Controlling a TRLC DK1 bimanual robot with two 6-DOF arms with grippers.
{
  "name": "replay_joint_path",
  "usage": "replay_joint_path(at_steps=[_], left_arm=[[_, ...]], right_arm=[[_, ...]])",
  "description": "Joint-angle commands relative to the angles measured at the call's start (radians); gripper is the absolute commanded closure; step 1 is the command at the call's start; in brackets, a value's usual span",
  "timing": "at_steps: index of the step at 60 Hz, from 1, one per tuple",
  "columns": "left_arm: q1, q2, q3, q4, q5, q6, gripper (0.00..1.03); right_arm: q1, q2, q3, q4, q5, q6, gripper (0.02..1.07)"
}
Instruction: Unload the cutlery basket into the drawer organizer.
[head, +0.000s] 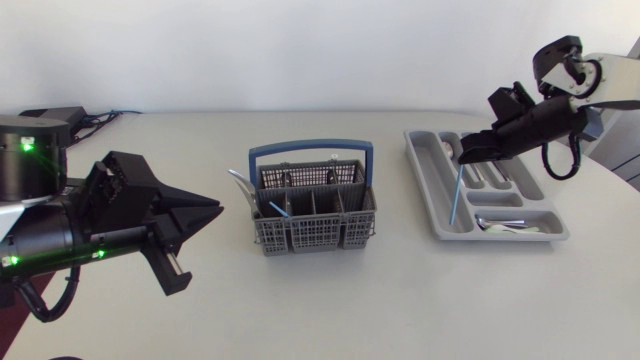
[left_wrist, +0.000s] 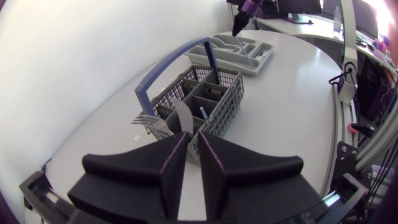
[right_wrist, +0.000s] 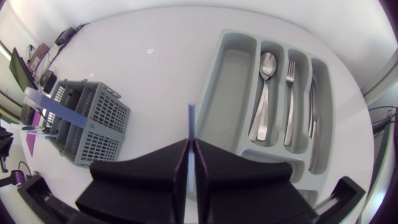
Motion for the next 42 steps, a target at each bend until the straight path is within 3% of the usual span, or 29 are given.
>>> replay_joint_path(at_steps=[1,28,42], left_arm=[[-0.007,0.002,-0.004,0.009,-0.007,-0.025,0.87],[-0.003,0.002,-0.007,0.009,-0.007,-0.026,0.87],[0.003,0.008,-0.021,0.028,-0.008,-0.028,0.87]], right_arm=[[-0.006,0.072,0.048,0.013,-0.002,0.014,1.01],[0.016,0.434,0.324,0.026,0.03,0.089,1.01],[0.031,0.56,0.409,0.085,0.111,0.105,1.01]])
